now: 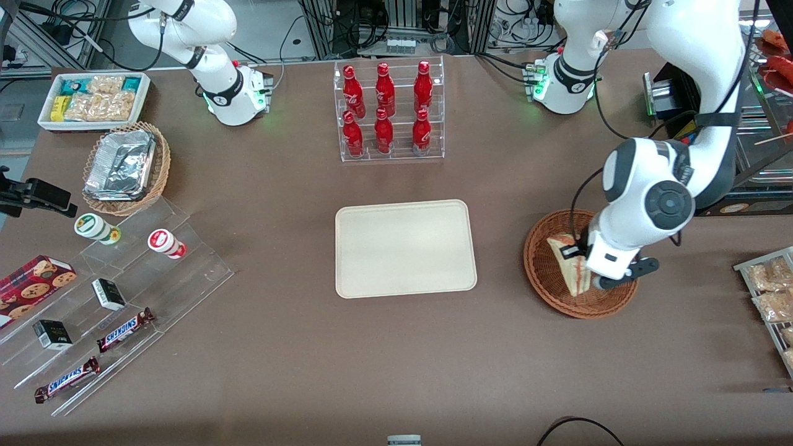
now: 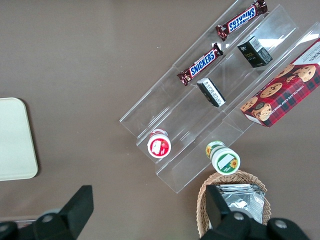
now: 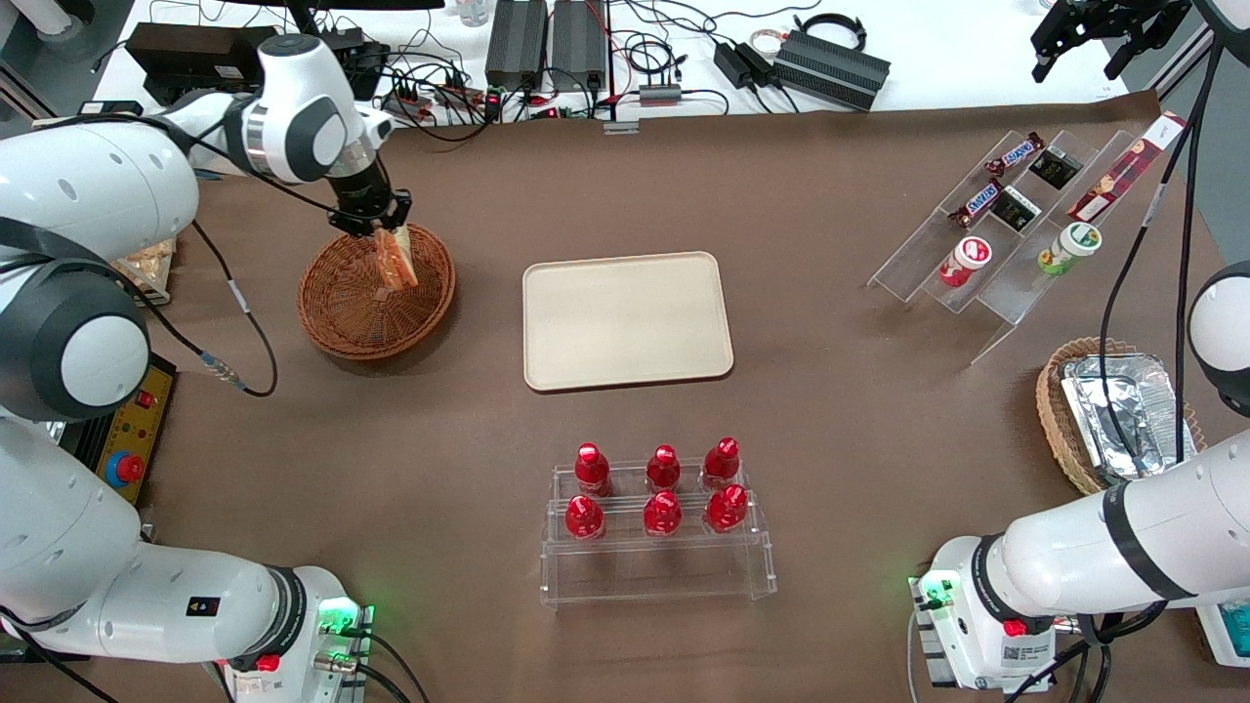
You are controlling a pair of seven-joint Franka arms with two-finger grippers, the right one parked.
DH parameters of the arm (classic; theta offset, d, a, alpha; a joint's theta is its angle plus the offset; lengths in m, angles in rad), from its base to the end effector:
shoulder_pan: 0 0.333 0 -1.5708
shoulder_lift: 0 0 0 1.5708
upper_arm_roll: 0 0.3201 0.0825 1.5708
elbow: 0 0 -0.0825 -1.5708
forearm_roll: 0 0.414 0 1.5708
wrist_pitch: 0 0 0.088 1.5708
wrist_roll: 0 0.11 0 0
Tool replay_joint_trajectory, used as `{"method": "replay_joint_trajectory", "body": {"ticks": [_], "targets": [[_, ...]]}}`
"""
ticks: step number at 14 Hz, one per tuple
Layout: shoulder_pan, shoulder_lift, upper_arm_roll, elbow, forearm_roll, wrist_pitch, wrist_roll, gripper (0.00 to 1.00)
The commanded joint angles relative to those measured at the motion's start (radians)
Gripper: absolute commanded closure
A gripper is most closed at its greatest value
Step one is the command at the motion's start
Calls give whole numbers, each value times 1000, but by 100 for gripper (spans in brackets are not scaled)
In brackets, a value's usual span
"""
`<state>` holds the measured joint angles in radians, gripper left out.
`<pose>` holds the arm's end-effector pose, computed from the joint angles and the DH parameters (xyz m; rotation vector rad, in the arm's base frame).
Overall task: Place sandwich from basket to tray
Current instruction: 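Lift the sandwich and carry it over the cream tray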
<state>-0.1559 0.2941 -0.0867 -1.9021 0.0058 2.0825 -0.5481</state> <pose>0.6127 -0.1492 0.3213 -3.0762 -0.4723 0.1741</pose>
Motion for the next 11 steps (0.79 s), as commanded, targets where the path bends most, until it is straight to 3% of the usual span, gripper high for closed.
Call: {"method": "replay_joint_trajectory", "body": {"ticks": [1,6,11], "targets": [[-80,48,5,67,3,-21,5,100],[-246,91,5,107,-10,-13,-111,100],[-414,258,5,302,-10,-18,-349,100]]}}
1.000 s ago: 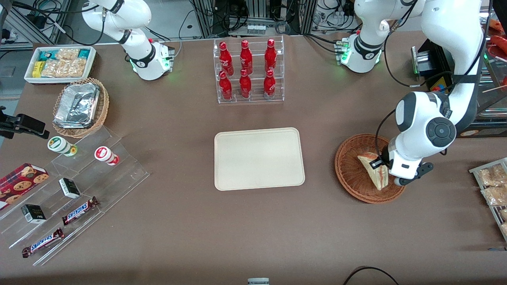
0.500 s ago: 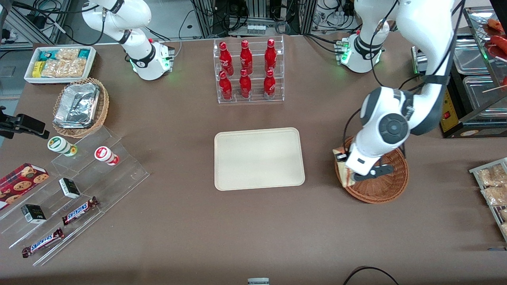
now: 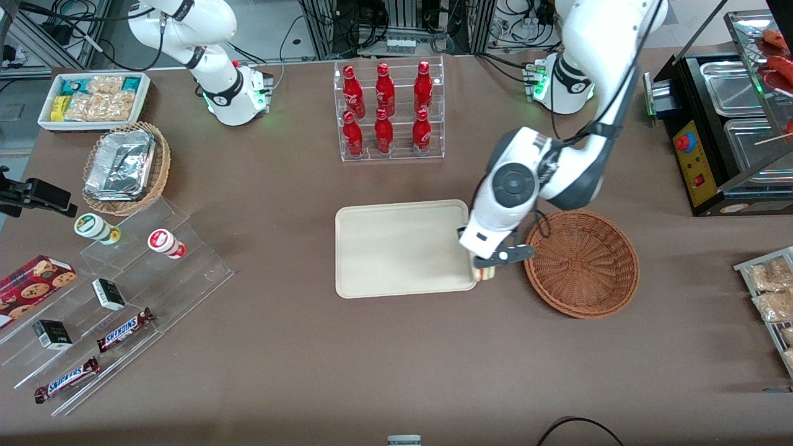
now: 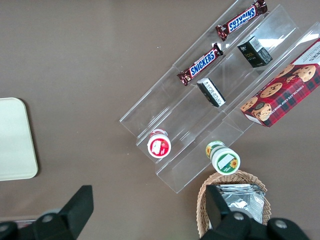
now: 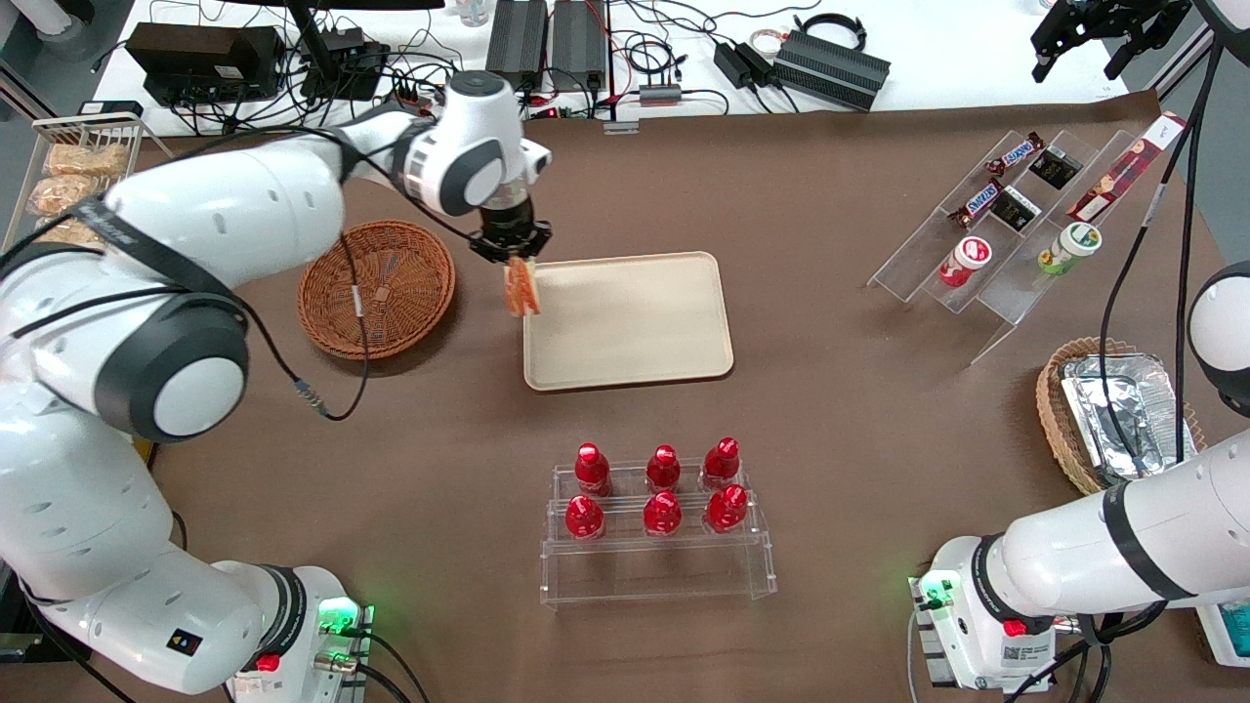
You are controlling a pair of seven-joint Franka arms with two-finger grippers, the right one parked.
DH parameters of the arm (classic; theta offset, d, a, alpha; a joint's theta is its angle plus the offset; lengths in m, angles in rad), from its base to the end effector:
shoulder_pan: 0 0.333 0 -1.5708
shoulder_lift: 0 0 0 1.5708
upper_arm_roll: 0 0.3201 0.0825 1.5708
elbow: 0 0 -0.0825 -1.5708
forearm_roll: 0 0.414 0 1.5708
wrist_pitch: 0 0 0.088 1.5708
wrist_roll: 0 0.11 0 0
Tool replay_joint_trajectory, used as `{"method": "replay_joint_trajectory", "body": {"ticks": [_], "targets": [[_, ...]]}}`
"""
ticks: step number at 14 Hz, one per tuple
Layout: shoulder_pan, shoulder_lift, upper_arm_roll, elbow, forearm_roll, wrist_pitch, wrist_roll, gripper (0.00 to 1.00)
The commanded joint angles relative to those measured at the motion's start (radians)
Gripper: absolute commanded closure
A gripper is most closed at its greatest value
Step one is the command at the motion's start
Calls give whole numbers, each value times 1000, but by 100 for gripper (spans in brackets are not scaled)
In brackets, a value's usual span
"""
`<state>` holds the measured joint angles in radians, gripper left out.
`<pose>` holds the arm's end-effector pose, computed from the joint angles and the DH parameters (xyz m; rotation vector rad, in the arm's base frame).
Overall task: Place sandwich from basket to tray
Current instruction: 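Lift the sandwich and carry it over the cream tray, then lower the sandwich onto the tray and open the left gripper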
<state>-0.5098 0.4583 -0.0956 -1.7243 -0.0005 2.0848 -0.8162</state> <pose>0.5610 -0.3821 0.2965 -3.0893 -0.3394 0.1566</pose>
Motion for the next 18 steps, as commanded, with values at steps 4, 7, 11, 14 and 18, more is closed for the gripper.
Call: {"method": "replay_joint_trajectory", "body": {"ticks": [4,7,11,14,18], "targets": [[-148,206,14,244,-6,-16,-176,100],[-200,275,16,317,-3,-14,-242,100],[-225,298,17,333,2,-11,-273,100],[-225,322,17,347,10,10,-300,100],[-225,330,20,354,11,12,-301,57]]}}
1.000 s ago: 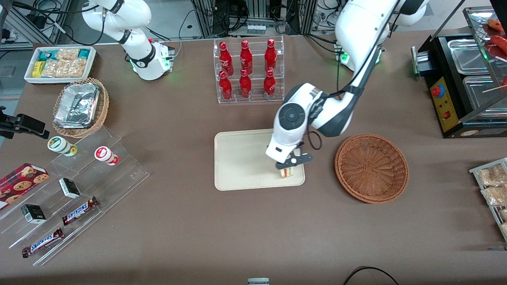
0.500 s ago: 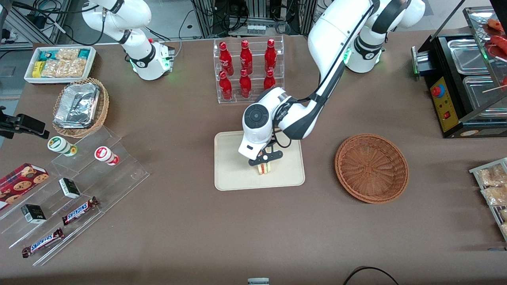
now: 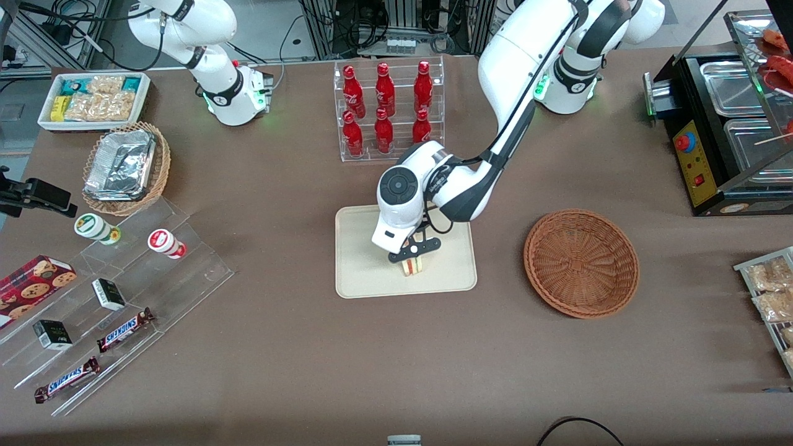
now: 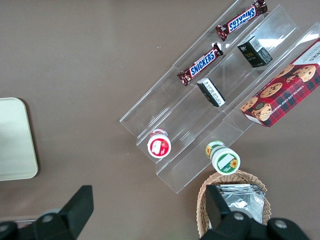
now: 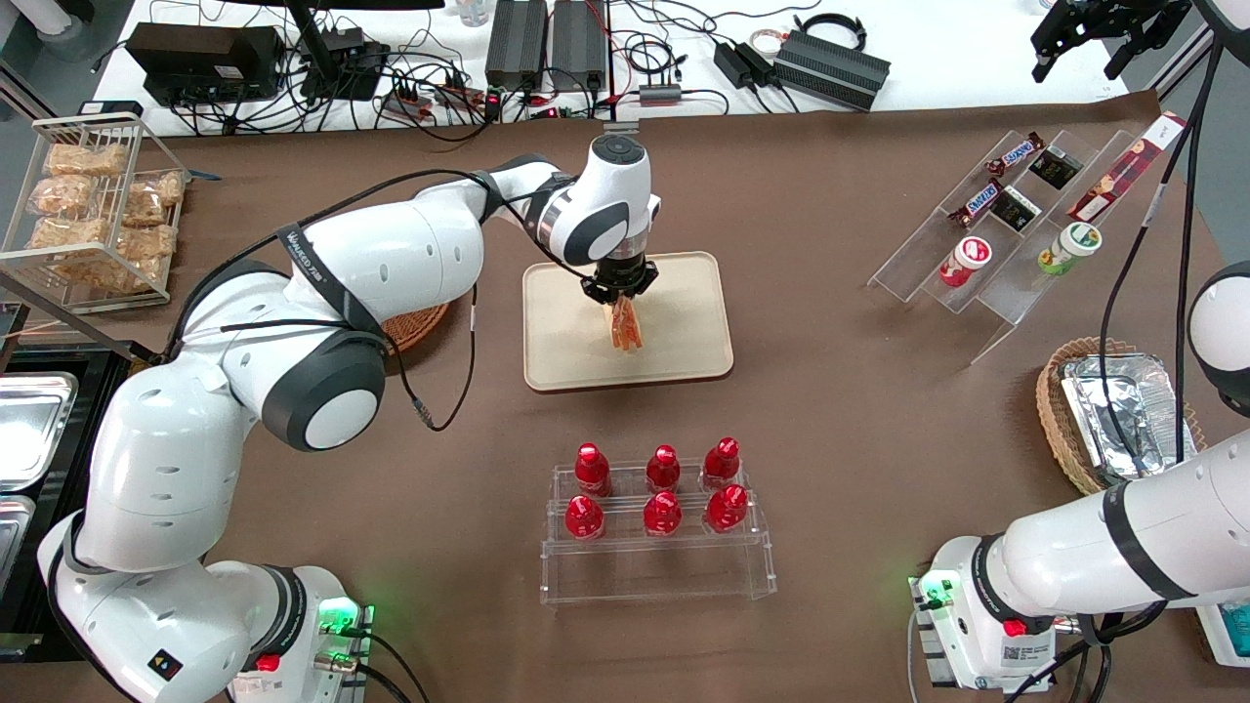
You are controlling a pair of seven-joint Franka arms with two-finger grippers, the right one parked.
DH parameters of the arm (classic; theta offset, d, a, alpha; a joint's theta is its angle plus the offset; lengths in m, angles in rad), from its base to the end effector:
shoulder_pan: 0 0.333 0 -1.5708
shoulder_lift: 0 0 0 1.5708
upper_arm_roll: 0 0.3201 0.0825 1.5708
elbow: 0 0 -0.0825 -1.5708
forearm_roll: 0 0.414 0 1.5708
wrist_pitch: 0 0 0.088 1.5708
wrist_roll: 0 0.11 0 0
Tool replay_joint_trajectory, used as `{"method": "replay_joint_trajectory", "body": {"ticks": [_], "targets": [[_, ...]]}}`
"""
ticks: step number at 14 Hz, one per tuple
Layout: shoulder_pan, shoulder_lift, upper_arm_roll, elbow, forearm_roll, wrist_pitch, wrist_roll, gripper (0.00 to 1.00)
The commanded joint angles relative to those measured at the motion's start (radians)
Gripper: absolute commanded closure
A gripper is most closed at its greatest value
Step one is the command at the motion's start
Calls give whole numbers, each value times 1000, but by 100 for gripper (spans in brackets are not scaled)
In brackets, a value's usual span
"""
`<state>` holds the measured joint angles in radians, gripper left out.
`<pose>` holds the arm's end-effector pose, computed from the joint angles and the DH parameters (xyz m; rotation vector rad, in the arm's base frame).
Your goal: Place sandwich from basket to tray
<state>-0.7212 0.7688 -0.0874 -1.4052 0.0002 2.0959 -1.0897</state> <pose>0.5256 -0.5336 0.2239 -3.0770 -0.4700 0.1462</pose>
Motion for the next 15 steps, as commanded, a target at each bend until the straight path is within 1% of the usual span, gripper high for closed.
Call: {"method": "replay_joint_trajectory", "body": {"ticks": [1,4,6,8,11,13,15], "targets": [[-14,24,12,35,14,4,-16,1],[-14,18,12,35,33,6,-9,0],[-15,3,12,51,64,-8,17,0],[-12,-41,11,54,67,-57,22,0],[0,-140,14,57,58,-170,114,0],[31,-189,15,68,57,-235,158,0],[70,-233,15,66,50,-267,162,0]]}}
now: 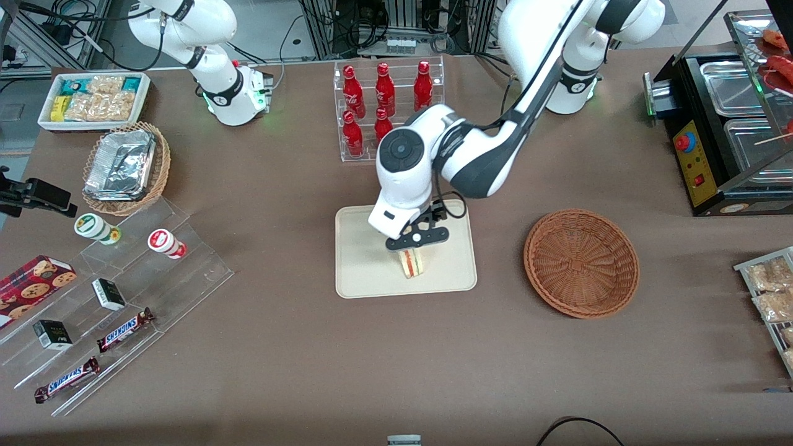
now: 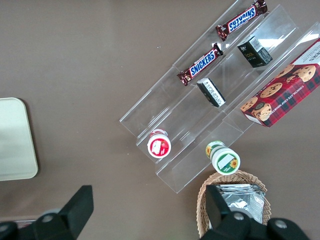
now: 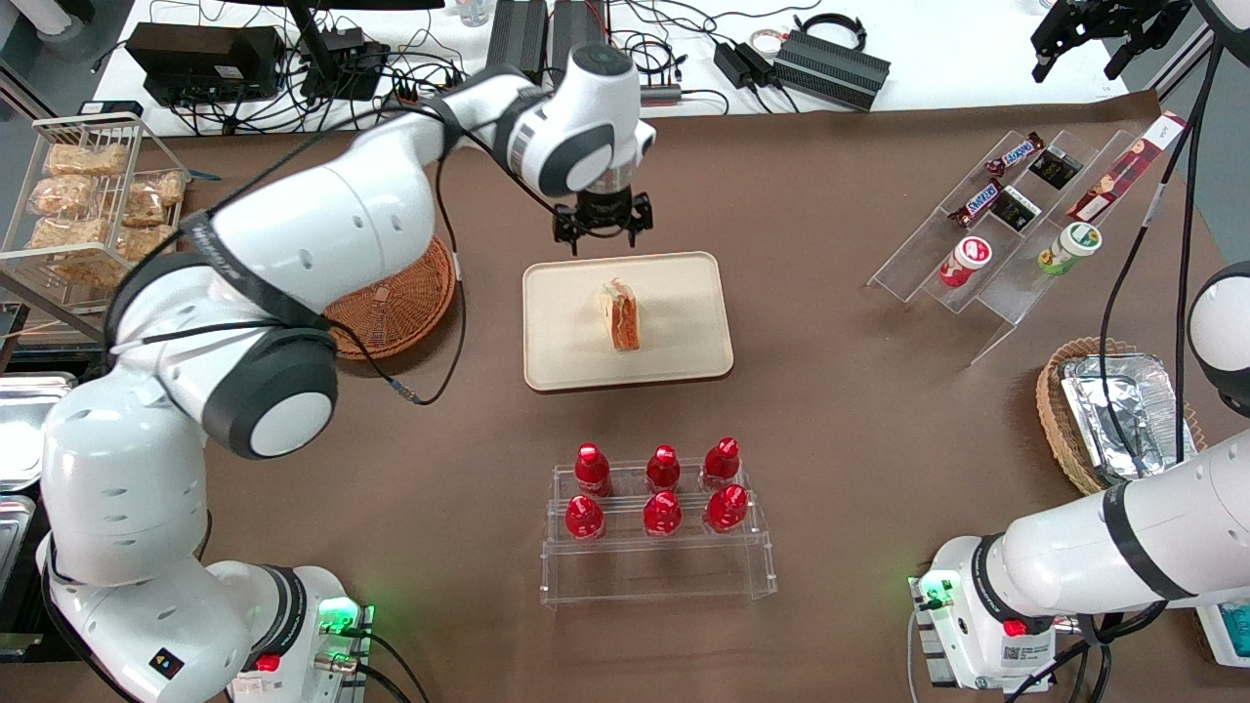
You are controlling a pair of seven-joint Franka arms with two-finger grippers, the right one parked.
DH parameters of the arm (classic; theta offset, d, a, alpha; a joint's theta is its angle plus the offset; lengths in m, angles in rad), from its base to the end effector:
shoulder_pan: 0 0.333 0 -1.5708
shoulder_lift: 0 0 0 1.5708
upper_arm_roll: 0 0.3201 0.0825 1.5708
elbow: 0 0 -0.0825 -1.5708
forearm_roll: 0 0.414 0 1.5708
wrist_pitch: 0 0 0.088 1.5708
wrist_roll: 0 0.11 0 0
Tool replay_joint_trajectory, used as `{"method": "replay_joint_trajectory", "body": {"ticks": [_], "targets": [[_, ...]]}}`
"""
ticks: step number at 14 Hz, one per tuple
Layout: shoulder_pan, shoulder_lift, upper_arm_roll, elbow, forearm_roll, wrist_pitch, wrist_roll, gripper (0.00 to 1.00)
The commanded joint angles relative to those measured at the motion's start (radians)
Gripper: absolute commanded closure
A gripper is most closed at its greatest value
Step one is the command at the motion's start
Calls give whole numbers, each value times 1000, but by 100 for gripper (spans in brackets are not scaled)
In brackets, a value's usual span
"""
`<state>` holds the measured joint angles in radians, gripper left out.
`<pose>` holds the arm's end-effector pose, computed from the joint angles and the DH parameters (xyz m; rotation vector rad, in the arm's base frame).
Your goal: Place sandwich from basket to tray
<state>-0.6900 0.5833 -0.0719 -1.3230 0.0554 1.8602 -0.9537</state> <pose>0.5503 -0.5039 0.3832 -3.0859 -0.2875 0.0301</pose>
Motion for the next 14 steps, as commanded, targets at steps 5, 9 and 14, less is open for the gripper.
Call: {"method": "replay_joint_trajectory", "body": {"ticks": [5,9,14], "targets": [[189,-101,1,-42,-6,-144,202,0],[349,-215,1,-175,-8,-139,465,0],[495,-364,1,-289,-8,-151,749,0]]}}
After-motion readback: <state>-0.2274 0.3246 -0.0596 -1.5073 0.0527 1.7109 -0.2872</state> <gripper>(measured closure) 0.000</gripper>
